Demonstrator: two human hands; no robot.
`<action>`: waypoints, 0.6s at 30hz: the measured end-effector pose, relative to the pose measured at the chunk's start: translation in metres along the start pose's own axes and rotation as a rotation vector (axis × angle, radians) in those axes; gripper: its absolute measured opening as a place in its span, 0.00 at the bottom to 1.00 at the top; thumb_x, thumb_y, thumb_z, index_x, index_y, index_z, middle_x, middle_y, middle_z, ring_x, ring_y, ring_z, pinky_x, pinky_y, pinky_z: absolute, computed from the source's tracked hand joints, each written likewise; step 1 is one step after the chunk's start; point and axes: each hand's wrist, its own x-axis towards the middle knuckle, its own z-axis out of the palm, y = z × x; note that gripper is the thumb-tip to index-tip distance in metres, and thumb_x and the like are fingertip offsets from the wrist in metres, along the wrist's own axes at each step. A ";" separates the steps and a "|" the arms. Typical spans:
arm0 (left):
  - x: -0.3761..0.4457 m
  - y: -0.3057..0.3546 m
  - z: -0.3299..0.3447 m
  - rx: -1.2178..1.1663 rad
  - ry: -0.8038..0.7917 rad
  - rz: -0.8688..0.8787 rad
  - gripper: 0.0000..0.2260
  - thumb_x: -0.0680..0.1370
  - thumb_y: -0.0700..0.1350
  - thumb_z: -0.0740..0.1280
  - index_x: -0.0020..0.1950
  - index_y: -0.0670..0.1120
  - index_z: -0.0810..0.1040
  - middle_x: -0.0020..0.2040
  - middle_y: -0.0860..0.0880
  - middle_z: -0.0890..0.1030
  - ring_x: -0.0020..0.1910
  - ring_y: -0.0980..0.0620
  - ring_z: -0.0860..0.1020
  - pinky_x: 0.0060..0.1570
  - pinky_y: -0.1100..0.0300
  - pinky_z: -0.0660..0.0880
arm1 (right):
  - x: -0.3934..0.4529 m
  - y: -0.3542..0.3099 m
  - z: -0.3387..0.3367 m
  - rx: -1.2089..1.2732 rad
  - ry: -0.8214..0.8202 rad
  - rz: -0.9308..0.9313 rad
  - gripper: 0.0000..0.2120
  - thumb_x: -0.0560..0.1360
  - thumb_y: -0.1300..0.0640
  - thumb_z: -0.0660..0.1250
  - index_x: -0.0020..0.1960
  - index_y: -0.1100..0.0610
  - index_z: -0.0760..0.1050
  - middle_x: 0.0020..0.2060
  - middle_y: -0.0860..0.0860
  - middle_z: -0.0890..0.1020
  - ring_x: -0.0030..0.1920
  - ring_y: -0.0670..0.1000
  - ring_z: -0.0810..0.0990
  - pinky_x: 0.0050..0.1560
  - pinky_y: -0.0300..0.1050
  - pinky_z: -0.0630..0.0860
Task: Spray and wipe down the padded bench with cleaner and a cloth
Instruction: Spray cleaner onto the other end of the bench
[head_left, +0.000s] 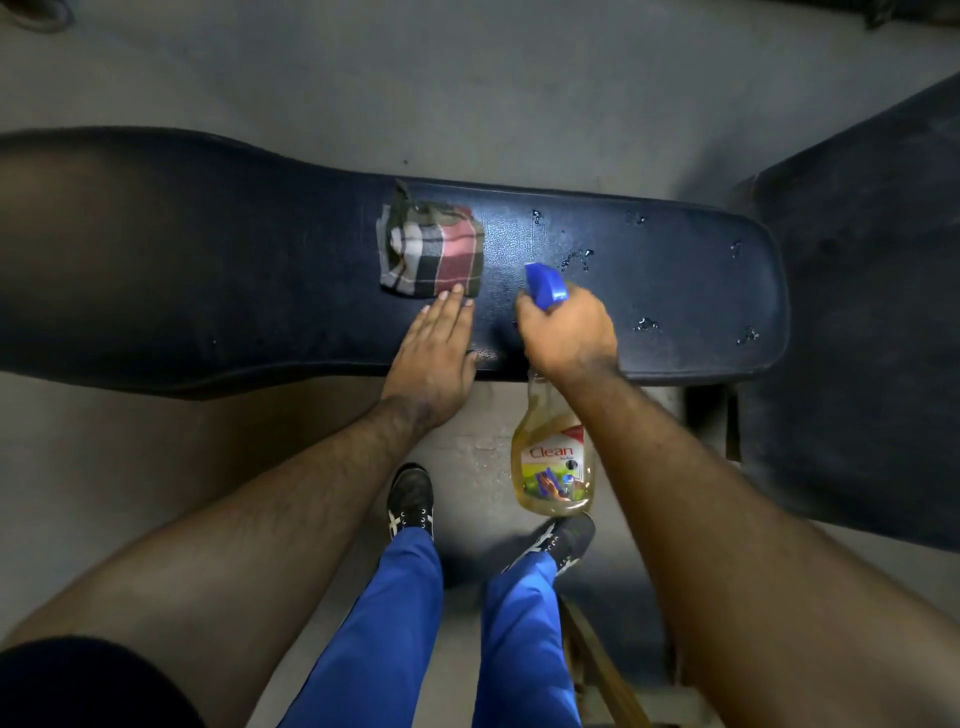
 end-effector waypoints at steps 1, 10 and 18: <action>0.000 -0.001 0.000 -0.017 -0.002 0.001 0.30 0.78 0.46 0.62 0.78 0.39 0.57 0.79 0.40 0.57 0.78 0.44 0.55 0.77 0.51 0.50 | 0.003 -0.001 0.002 -0.008 0.000 0.030 0.14 0.77 0.44 0.65 0.47 0.56 0.77 0.48 0.59 0.83 0.52 0.63 0.81 0.47 0.46 0.72; -0.016 -0.001 -0.037 -0.228 0.082 -0.134 0.24 0.77 0.42 0.64 0.73 0.39 0.68 0.72 0.40 0.71 0.71 0.44 0.69 0.71 0.53 0.63 | -0.047 0.009 0.035 -0.016 -0.127 -0.050 0.15 0.76 0.45 0.66 0.55 0.54 0.77 0.51 0.58 0.83 0.54 0.63 0.80 0.54 0.53 0.78; -0.037 -0.017 -0.107 -0.548 -0.335 -0.147 0.11 0.71 0.48 0.72 0.51 0.49 0.81 0.47 0.56 0.82 0.50 0.55 0.81 0.47 0.65 0.75 | -0.071 -0.063 0.012 0.282 -0.051 -0.180 0.10 0.70 0.50 0.67 0.47 0.55 0.76 0.41 0.51 0.82 0.45 0.56 0.80 0.50 0.53 0.78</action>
